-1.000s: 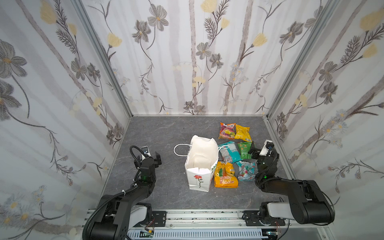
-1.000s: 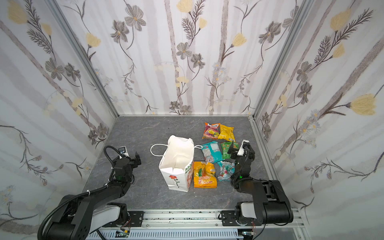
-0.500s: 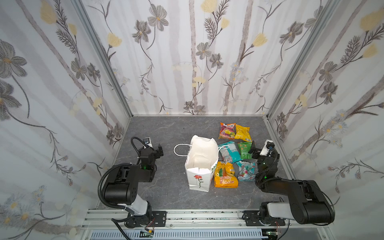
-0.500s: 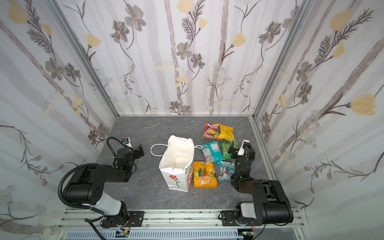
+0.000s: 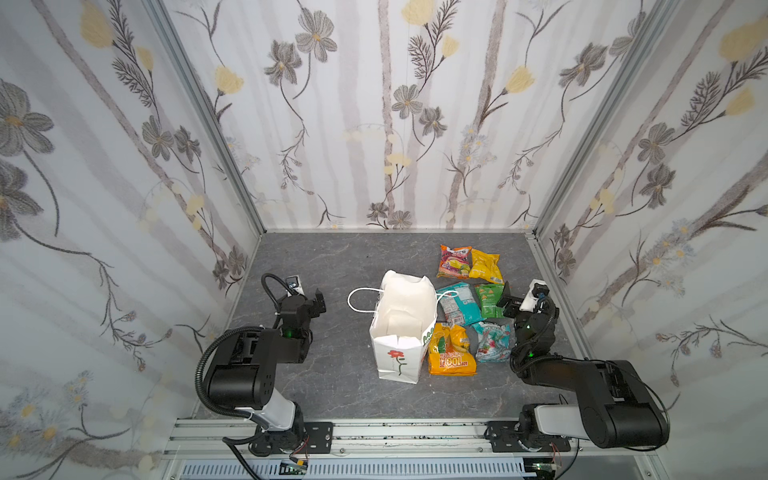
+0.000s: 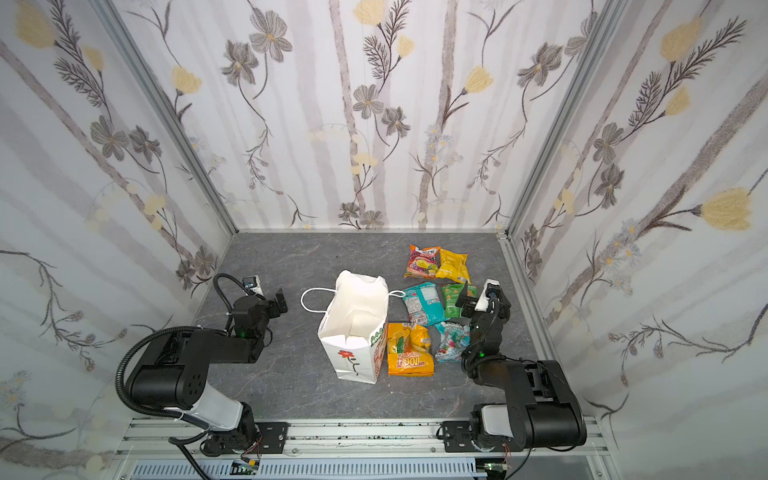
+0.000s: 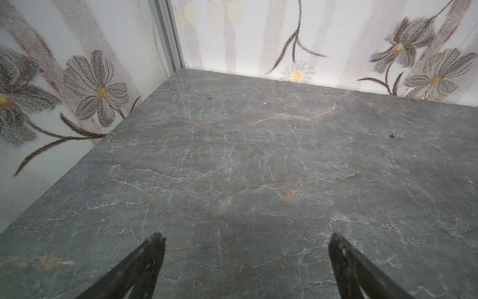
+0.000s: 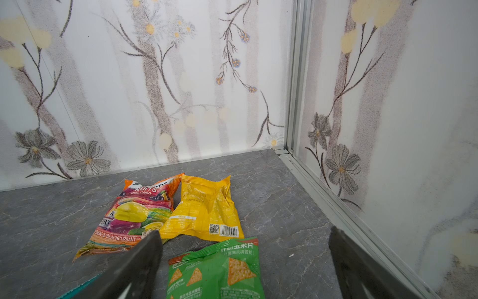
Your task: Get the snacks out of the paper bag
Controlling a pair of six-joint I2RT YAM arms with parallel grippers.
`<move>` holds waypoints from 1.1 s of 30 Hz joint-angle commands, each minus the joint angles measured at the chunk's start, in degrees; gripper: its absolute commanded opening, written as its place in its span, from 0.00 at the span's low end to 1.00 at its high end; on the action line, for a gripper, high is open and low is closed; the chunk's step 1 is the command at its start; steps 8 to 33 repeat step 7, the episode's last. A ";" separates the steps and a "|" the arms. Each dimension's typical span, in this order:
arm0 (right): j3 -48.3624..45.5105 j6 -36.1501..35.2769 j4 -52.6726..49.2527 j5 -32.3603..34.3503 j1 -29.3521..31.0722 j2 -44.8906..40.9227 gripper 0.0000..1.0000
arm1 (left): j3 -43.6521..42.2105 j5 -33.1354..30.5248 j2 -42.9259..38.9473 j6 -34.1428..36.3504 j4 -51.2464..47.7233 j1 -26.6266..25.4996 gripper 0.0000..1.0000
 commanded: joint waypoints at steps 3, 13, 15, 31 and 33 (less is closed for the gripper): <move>0.70 -1.01 2.83 -0.17 0.11 0.51 1.00 | 0.35 -0.64 0.03 -0.41 0.15 -0.04 1.00; 0.02 -1.06 3.62 -0.17 0.14 0.03 1.00 | 0.36 -0.57 0.07 -0.44 0.12 -0.02 1.00; 0.02 -1.06 3.62 -0.17 0.14 0.03 1.00 | 0.36 -0.57 0.07 -0.44 0.12 -0.02 1.00; 0.02 -1.06 3.62 -0.17 0.14 0.03 1.00 | 0.36 -0.57 0.07 -0.44 0.12 -0.02 1.00; 0.02 -1.06 3.62 -0.17 0.14 0.03 1.00 | 0.36 -0.57 0.07 -0.44 0.12 -0.02 1.00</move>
